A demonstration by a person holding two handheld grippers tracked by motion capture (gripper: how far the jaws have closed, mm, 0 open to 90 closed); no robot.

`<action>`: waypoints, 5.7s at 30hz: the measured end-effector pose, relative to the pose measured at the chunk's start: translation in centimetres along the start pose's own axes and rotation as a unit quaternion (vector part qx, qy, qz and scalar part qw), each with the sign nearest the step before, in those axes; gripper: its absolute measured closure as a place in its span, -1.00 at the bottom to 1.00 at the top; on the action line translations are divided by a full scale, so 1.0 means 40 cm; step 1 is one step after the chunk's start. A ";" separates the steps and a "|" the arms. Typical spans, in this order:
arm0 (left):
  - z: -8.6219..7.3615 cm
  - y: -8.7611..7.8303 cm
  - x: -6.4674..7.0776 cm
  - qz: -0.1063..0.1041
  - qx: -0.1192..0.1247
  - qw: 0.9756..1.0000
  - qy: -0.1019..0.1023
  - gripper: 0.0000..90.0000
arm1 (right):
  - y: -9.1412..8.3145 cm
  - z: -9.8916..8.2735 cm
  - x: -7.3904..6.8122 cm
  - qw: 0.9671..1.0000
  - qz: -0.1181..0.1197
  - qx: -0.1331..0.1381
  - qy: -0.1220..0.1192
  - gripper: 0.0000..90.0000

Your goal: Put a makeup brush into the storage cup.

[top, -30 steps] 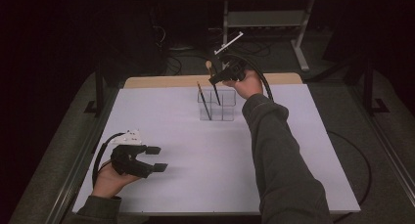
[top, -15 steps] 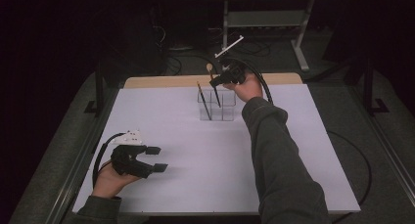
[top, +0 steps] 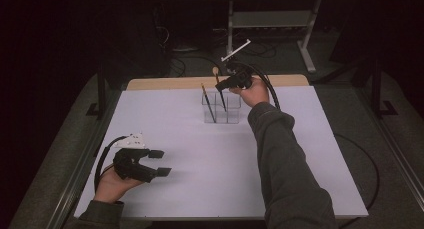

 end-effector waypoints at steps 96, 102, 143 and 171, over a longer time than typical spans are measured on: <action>0.005 0.018 0.005 -0.006 -0.005 1.000 0.004 -0.41 | -0.045 -0.145 -0.013 0.998 -0.010 0.036 0.040 0.36; 0.007 0.016 0.004 -0.002 -0.003 1.000 -0.001 -0.43 | -0.058 -0.163 -0.022 0.998 -0.003 0.040 0.042 0.25; -0.001 0.021 0.003 0.018 0.003 1.000 -0.008 -0.57 | -0.107 -0.281 -0.073 0.997 -0.001 0.065 0.050 -0.19; -0.006 0.018 -0.005 0.031 0.003 0.999 -0.006 -0.57 | -0.137 -0.307 -0.123 0.996 0.002 0.080 0.033 -0.31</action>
Point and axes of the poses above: each handheld gripper's, and its own axes: y roughly forward along the jaws, z roughly out of its top, x roughly to its right, the point moved 2 cm from there along y, roughly forward along the jaws, and after that the axes turned 15 degrees about z, right-handed, at the moved point
